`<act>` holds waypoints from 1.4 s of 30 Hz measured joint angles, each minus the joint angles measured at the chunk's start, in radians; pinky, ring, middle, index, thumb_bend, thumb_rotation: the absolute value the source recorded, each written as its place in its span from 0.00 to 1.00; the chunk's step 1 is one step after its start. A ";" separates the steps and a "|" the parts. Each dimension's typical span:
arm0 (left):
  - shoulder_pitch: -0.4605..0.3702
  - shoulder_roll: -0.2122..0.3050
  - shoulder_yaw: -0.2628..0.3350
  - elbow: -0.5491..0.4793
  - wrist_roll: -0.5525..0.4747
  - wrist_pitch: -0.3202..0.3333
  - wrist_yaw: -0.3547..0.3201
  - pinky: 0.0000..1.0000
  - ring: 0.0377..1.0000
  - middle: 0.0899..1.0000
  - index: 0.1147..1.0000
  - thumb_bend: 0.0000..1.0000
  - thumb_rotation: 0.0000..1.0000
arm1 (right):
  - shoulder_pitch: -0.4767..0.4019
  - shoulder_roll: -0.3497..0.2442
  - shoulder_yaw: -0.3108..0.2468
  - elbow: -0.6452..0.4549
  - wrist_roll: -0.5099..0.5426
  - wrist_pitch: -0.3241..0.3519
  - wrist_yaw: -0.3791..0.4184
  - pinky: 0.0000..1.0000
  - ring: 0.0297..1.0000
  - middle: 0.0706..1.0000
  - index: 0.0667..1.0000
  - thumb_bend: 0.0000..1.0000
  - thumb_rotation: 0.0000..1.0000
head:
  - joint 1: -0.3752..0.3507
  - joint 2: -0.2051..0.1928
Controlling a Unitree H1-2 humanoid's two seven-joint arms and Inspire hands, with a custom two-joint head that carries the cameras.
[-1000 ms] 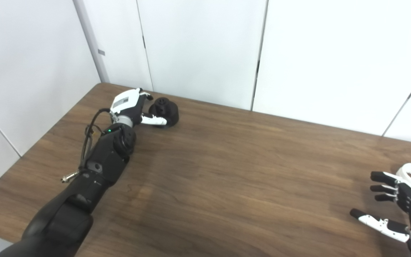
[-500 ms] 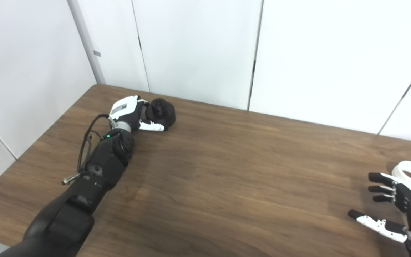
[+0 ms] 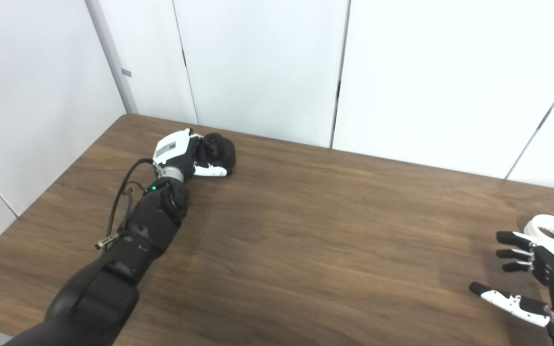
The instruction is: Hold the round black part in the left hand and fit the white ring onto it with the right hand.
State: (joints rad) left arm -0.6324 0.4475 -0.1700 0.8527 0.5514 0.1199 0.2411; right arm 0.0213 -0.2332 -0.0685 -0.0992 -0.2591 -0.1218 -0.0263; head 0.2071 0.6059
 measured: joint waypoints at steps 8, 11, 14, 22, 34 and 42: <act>-0.003 -0.032 0.027 0.044 -0.052 -0.103 0.088 0.86 0.92 0.88 0.58 0.98 0.25 | 0.002 -0.013 -0.004 -0.007 0.001 0.014 0.010 0.55 0.64 0.72 0.69 0.73 0.06 | 0.000 0.009; -0.004 -0.038 0.038 0.051 -0.072 -0.148 0.121 0.86 0.91 0.86 0.52 0.95 0.20 | 0.002 -0.015 -0.004 -0.007 0.001 0.014 0.011 0.54 0.64 0.72 0.69 0.73 0.07 | 0.002 0.011; -0.006 -0.039 0.044 0.065 -0.081 -0.183 0.148 0.90 0.91 0.84 0.45 0.69 0.11 | 0.002 -0.018 -0.004 -0.007 0.001 0.014 0.012 0.54 0.64 0.72 0.69 0.72 0.05 | 0.002 0.011; -0.005 -0.039 0.057 0.090 -0.100 -0.221 0.182 0.96 0.92 0.83 0.41 0.53 0.06 | 0.002 -0.021 -0.004 -0.005 0.004 0.013 0.014 0.54 0.63 0.71 0.68 0.72 0.05 | 0.003 0.014; 0.043 -0.027 0.030 0.026 -0.133 -0.274 0.049 0.94 0.96 0.89 0.42 0.52 0.06 | 0.002 -0.028 -0.005 -0.007 0.008 0.014 0.022 0.54 0.64 0.71 0.68 0.71 0.05 | 0.005 0.018; 0.091 -0.021 0.011 -0.052 -0.156 -0.337 -0.057 0.98 0.99 0.90 0.42 0.52 0.06 | -0.001 -0.028 -0.003 -0.008 0.007 0.015 0.026 0.54 0.63 0.72 0.68 0.72 0.06 | 0.005 0.025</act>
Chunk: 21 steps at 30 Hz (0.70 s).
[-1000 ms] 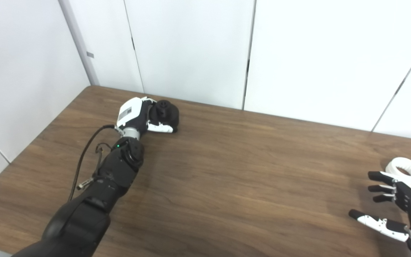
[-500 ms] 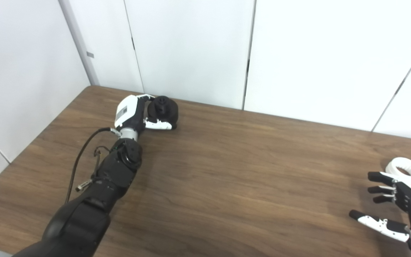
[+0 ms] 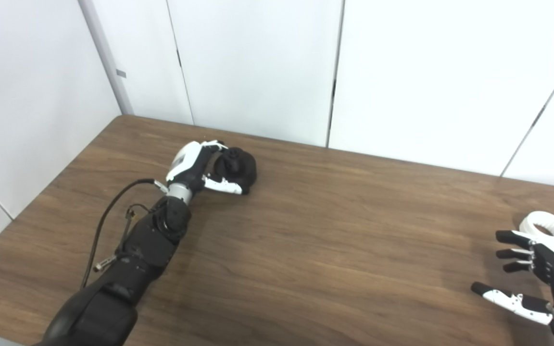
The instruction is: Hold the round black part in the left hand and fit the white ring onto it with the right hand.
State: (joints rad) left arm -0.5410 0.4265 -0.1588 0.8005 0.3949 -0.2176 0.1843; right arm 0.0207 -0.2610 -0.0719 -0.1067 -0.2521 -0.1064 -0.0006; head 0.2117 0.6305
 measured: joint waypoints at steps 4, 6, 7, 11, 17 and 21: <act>0.023 0.003 -0.027 -0.066 0.000 -0.009 -0.067 1.00 1.00 0.93 0.42 0.52 0.07 | 0.000 0.000 0.001 0.000 0.000 0.003 0.002 0.54 0.63 0.71 0.68 0.72 0.07 | 0.000 0.002; 0.034 0.001 -0.037 -0.098 -0.003 -0.014 -0.097 1.00 1.00 0.93 0.42 0.52 0.06 | 0.000 0.000 0.001 0.000 -0.001 0.003 0.002 0.54 0.63 0.71 0.68 0.71 0.06 | 0.000 0.002; 0.039 0.000 -0.041 -0.107 -0.004 -0.020 -0.108 1.00 1.00 0.93 0.42 0.52 0.07 | 0.000 0.000 0.001 0.000 -0.001 0.003 0.003 0.54 0.63 0.71 0.68 0.71 0.06 | -0.002 0.005; 0.047 -0.006 -0.062 -0.118 -0.007 -0.067 -0.125 1.00 1.00 0.95 0.42 0.52 0.07 | 0.000 0.000 0.001 -0.004 -0.001 0.014 0.004 0.54 0.63 0.71 0.68 0.71 0.06 | -0.002 0.005; 0.078 -0.021 -0.098 -0.201 -0.011 -0.083 -0.183 1.00 1.00 0.96 0.42 0.52 0.07 | -0.001 0.000 0.003 -0.016 -0.001 0.017 0.004 0.54 0.63 0.71 0.68 0.71 0.06 | -0.002 0.006; 0.096 -0.044 -0.124 -0.247 -0.014 -0.084 -0.221 1.00 1.00 0.97 0.42 0.52 0.07 | -0.005 0.000 0.004 -0.018 -0.001 0.019 0.004 0.53 0.63 0.71 0.68 0.71 0.07 | -0.002 0.008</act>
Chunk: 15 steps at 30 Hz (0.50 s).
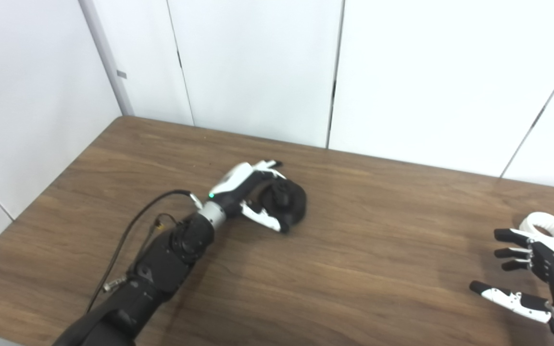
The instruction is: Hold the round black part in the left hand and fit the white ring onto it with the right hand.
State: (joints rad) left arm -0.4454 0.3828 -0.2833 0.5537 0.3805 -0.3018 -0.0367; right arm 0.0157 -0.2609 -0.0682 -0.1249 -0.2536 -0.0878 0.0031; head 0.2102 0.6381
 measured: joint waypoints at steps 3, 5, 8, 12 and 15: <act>0.003 -0.011 -0.018 -0.016 -0.021 -0.008 -0.047 1.00 1.00 0.97 0.42 0.52 0.07 | -0.001 0.000 0.001 -0.001 -0.003 0.000 0.000 0.53 0.63 0.71 0.68 0.71 0.07 | -0.002 0.002; 0.004 -0.019 -0.028 -0.018 -0.029 -0.030 -0.060 1.00 1.00 0.97 0.42 0.52 0.07 | -0.001 0.000 0.000 -0.001 -0.003 0.000 0.000 0.54 0.63 0.72 0.68 0.71 0.06 | -0.003 0.003; 0.008 -0.034 -0.043 -0.015 -0.042 -0.072 -0.081 1.00 1.00 0.97 0.42 0.52 0.07 | -0.001 0.000 0.000 -0.001 -0.003 0.001 0.000 0.53 0.63 0.72 0.68 0.71 0.06 | -0.005 0.003; 0.014 -0.052 -0.070 -0.033 -0.060 -0.093 -0.123 1.00 1.00 0.97 0.42 0.52 0.07 | -0.003 0.000 0.000 -0.001 -0.003 0.001 0.000 0.53 0.63 0.71 0.68 0.71 0.06 | -0.005 0.005; 0.023 -0.063 -0.092 -0.067 -0.069 -0.095 -0.157 1.00 1.00 0.98 0.42 0.52 0.07 | -0.003 0.000 0.000 -0.002 -0.001 0.001 0.000 0.53 0.63 0.72 0.69 0.71 0.06 | -0.005 0.008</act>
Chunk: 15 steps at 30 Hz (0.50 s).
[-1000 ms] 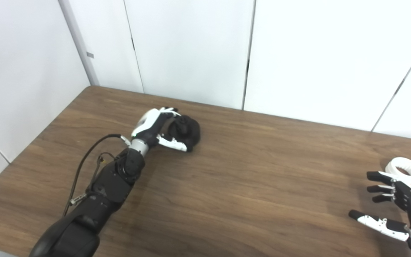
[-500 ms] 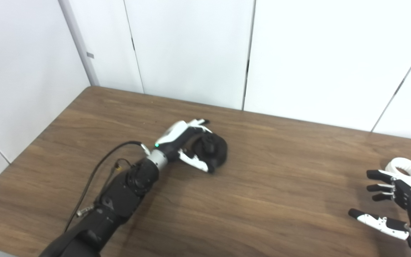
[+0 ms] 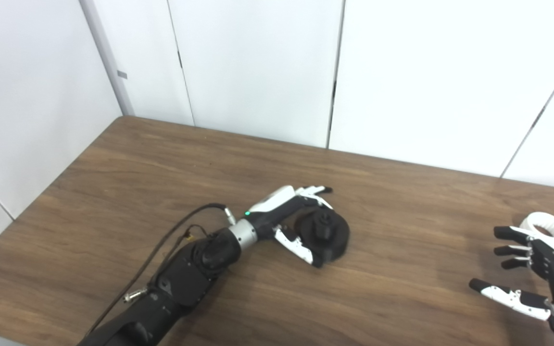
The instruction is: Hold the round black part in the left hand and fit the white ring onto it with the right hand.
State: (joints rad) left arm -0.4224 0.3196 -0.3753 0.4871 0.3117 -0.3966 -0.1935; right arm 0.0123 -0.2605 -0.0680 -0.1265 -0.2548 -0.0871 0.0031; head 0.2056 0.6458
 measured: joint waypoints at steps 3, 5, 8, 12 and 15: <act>0.009 -0.012 -0.014 -0.028 -0.011 0.006 -0.032 1.00 1.00 0.98 0.42 0.52 0.07 | 0.000 0.000 0.001 -0.005 -0.003 0.001 0.000 0.54 0.63 0.72 0.68 0.71 0.04 | -0.003 0.005; 0.017 -0.019 -0.023 -0.047 -0.022 0.005 -0.052 1.00 1.00 0.98 0.42 0.52 0.07 | 0.000 0.000 0.001 -0.010 -0.004 0.003 0.000 0.54 0.63 0.72 0.68 0.70 0.04 | -0.003 0.005; 0.022 -0.030 -0.033 -0.051 -0.034 -0.004 -0.064 1.00 1.00 0.98 0.42 0.52 0.07 | 0.000 0.001 0.001 -0.015 -0.005 0.006 0.000 0.54 0.63 0.71 0.68 0.70 0.04 | -0.003 0.005; 0.025 -0.038 -0.050 -0.059 -0.044 -0.009 -0.084 1.00 1.00 0.98 0.42 0.52 0.07 | 0.000 0.001 0.002 -0.016 -0.005 0.007 0.000 0.54 0.63 0.72 0.68 0.71 0.04 | -0.008 0.012; 0.034 -0.044 -0.067 -0.078 -0.045 -0.013 -0.092 1.00 1.00 0.97 0.42 0.52 0.07 | 0.000 0.001 0.003 -0.016 -0.006 0.007 0.000 0.54 0.63 0.72 0.68 0.70 0.04 | -0.008 0.012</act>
State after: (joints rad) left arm -0.3883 0.2753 -0.4424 0.4096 0.2671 -0.4091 -0.2851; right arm 0.0120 -0.2598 -0.0651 -0.1427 -0.2610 -0.0803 0.0031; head 0.1979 0.6581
